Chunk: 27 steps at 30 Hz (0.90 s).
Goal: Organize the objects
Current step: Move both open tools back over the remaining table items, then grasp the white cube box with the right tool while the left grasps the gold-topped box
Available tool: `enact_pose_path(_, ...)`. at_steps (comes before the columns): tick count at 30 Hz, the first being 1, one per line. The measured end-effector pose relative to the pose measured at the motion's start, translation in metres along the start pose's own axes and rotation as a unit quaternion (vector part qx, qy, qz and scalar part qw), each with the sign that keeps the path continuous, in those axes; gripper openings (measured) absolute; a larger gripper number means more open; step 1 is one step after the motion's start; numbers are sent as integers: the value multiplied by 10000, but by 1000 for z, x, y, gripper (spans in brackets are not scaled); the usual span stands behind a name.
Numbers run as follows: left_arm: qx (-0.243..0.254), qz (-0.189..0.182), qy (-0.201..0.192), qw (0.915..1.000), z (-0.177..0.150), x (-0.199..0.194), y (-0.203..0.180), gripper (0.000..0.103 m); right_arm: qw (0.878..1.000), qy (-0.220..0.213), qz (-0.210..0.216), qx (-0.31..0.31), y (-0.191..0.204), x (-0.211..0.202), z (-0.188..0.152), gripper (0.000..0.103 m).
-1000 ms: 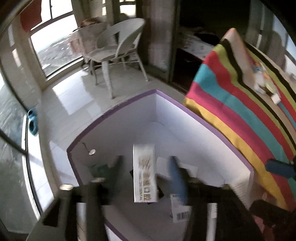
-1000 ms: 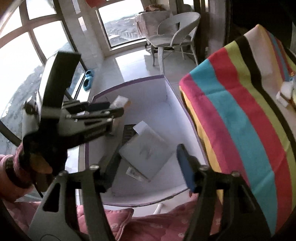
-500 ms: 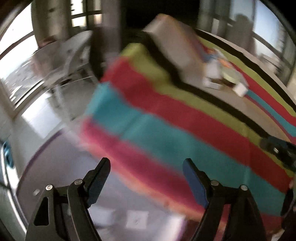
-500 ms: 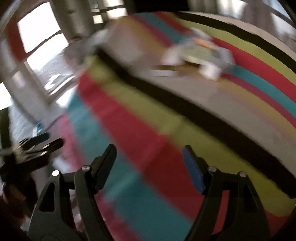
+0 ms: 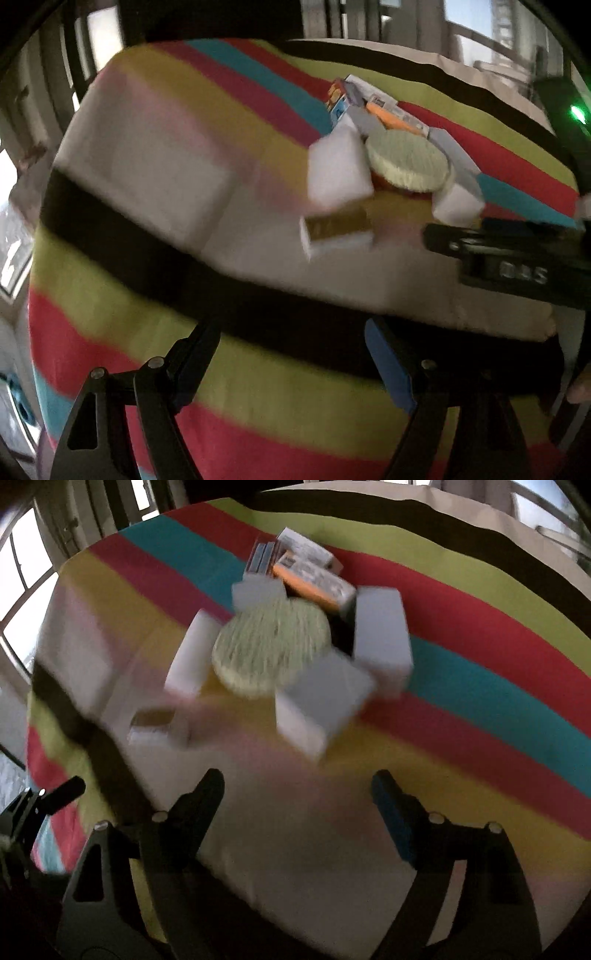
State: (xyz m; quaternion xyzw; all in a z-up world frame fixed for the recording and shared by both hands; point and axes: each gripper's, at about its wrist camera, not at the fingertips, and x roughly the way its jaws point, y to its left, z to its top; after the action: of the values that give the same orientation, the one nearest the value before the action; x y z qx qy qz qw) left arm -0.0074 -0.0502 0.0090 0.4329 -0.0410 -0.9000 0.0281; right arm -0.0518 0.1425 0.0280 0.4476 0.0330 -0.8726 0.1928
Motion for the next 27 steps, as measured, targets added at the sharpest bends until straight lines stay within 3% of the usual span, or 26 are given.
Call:
enact_pose_path(3, 169, -48, -104, 9998, 19, 10, -6, 82, 9999, 0, -135, -8, -3, 16, 20, 86)
enact_pose_path(4, 231, -36, -132, 9996, 25, 13, -9, 82, 9999, -3, -166, -40, -4, 18, 24, 82)
enact_pose_path(5, 300, -35, -161, 9994, 31, 18, -12, 82, 9997, -35, -225, -71, -6, 19, 25, 56)
enact_pose_path(9, 490, -158, -38, 9987, 49, 39, -21, 82, 9993, -119, -356, -83, -21, 6, 15, 58)
enact_pose_path(10, 432, -285, -28, 9987, 51, 40, -20, 78, 9991, -116, -408, -96, -25, 1, 9, 58)
enact_pose_path(11, 364, -529, 23, 9979, 51, 40, -20, 70, 9991, -137, -398, -66, -30, -5, 2, 58)
enact_pose_path(12, 310, -724, 32, 9969, 50, 38, -19, 48, 9992, -151, -381, -19, -34, -11, -4, 58)
enact_pose_path(21, -242, -923, 55, 9954, 2, -5, -14, 48, 9986, -231, -358, 316, -50, -55, -53, 58)
enact_pose_path(27, -453, -949, 92, 9944, -23, -29, -10, 48, 9985, -165, -348, 376, -35, -66, -60, 58)
